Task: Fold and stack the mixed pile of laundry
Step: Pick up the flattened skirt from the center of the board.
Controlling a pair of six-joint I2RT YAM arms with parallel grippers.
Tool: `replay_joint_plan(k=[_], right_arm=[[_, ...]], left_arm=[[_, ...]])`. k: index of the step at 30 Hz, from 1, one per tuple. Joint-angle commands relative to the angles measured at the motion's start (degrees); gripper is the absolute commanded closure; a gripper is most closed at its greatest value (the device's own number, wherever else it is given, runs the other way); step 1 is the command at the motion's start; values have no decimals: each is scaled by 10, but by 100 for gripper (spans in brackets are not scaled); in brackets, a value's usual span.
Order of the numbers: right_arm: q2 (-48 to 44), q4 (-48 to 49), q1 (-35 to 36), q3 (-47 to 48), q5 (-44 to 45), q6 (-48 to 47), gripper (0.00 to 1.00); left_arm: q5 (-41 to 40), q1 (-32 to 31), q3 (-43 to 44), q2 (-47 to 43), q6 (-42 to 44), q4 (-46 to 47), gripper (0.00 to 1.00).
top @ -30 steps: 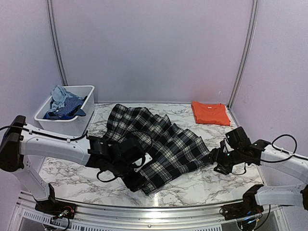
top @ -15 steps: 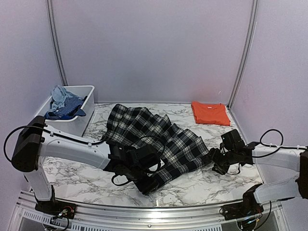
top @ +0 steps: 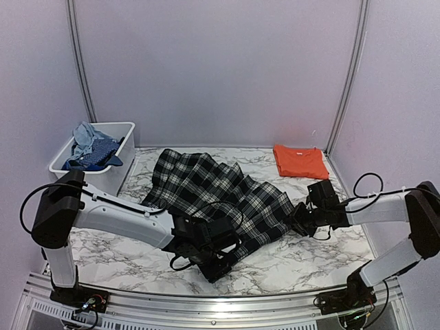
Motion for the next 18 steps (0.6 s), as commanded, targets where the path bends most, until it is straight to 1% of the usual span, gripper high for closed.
replay_joint_plan(k=[1,3,5,7,10,13,16,18], right_arm=[[22,12,-3,25,-10,7,69],[17,6,-3,30,-11,6,80],[7,-2,-3,34,-11,6,90],[-12,-19,-4,41,-5,3,100],[-55,-62,-4,56,14,1,100],[-113,-118,-7,65,40,2,100],[-177,-205,-18,72,63,-3,100],[-225,-261,-25,75,77,-2,100]], left_arm=[[-27,-21,13,22,21,-39,27],[-40,-26,20,24,23,-46,32],[-52,-31,26,26,22,-54,43],[-60,-31,30,23,20,-55,58],[-51,-31,41,10,30,-55,78],[-17,-32,64,-2,51,-54,92],[21,-36,94,-4,67,-54,100],[61,-41,121,-5,78,-53,100]])
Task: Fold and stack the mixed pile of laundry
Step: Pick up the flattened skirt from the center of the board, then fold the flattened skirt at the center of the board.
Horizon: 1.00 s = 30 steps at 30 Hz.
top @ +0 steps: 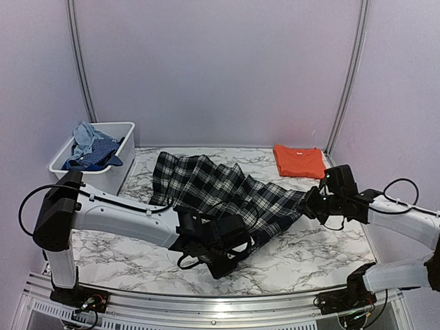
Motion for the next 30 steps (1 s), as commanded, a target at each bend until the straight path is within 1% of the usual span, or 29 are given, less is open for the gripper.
replay_joint_plan(k=[1,4,7,9,11,13,16,19,21,26,30], right_arm=[[-95,-159,-20,24,54,-1,100],[-167,-228,-23,30,57,8,100],[-221,-272,-23,52,52,15,100],[-225,-280,-23,76,51,10,100],[-202,-257,-23,101,33,-5,100],[-151,-213,-23,127,1,-31,100],[-50,-149,-21,173,-54,-69,100],[60,-101,-11,237,-85,-105,100],[136,-92,2,294,-97,-124,100],[311,-57,54,418,-120,-155,100],[446,-29,75,473,-165,-173,100]], left_arm=[[95,-19,60,-18,34,-11,100],[141,-37,92,-29,46,-9,100],[177,-43,104,-45,35,-5,100],[192,-42,99,-57,24,-1,100],[199,-36,86,-69,8,4,100],[203,-22,62,-84,-13,15,100],[202,10,9,-112,-55,42,100],[202,47,-69,-154,-97,96,100],[204,77,-135,-183,-126,134,100],[203,145,-245,-227,-172,196,100],[201,189,-294,-211,-183,211,100]])
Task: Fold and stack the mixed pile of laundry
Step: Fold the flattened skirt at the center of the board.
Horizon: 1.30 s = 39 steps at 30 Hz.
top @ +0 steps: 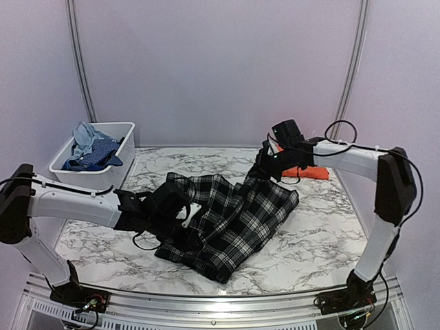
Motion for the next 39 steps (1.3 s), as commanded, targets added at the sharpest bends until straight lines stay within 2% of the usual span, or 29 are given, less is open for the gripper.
replay_joint_plan(k=[1,6,10,16,20,23,27,35,39], right_arm=[[135,55,21,63,-46,-46,100],[217,85,24,42,-70,-50,100],[198,106,21,-30,-59,-44,100],[46,139,2,-231,-36,-6,100],[-99,111,2,-291,-8,0,100],[-179,77,4,-281,14,8,100],[-213,43,15,-230,18,12,100],[-165,26,41,-101,12,19,100],[-114,10,53,-16,15,9,100]], left_arm=[[11,33,-44,19,-29,24,100],[9,47,-54,89,-20,25,100],[16,46,-42,112,-7,26,100],[42,20,4,118,43,1,100],[68,-5,13,81,60,-3,100],[73,-9,10,53,59,-4,100],[83,-8,-3,12,54,-6,100],[90,5,-43,-51,39,-1,100],[96,21,-91,-86,17,39,100]])
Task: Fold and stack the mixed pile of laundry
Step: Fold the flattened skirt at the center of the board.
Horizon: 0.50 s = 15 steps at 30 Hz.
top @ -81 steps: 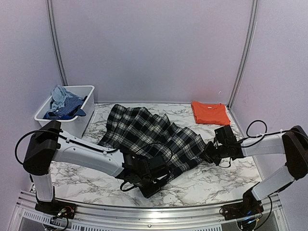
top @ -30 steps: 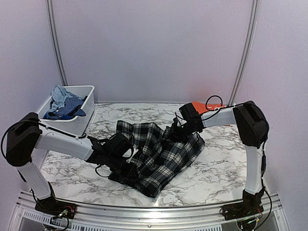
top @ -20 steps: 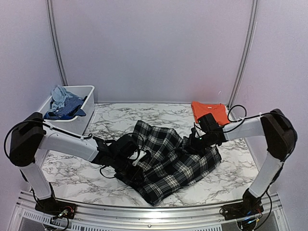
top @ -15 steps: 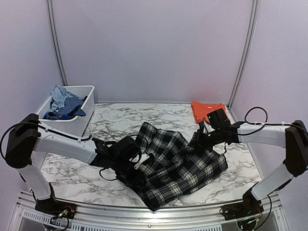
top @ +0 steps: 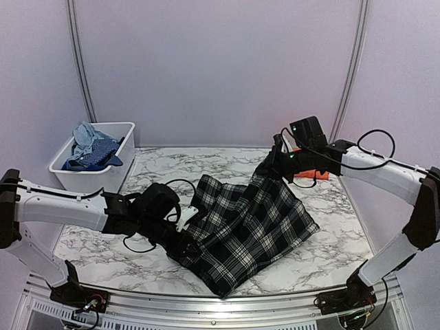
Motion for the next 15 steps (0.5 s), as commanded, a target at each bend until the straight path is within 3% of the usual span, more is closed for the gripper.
replay_joint_plan(k=[1,7,15], right_arm=[[53,-19,17,108,10,-8,100],[148,-33,38,208,6,-15,100],[291,-19,53,312,-3,-32,100]], left_arm=[[13,22,-60,-40,-31,40,100],[31,81,-158,-48,-86,137,100],[33,114,-175,15,-87,156,100]])
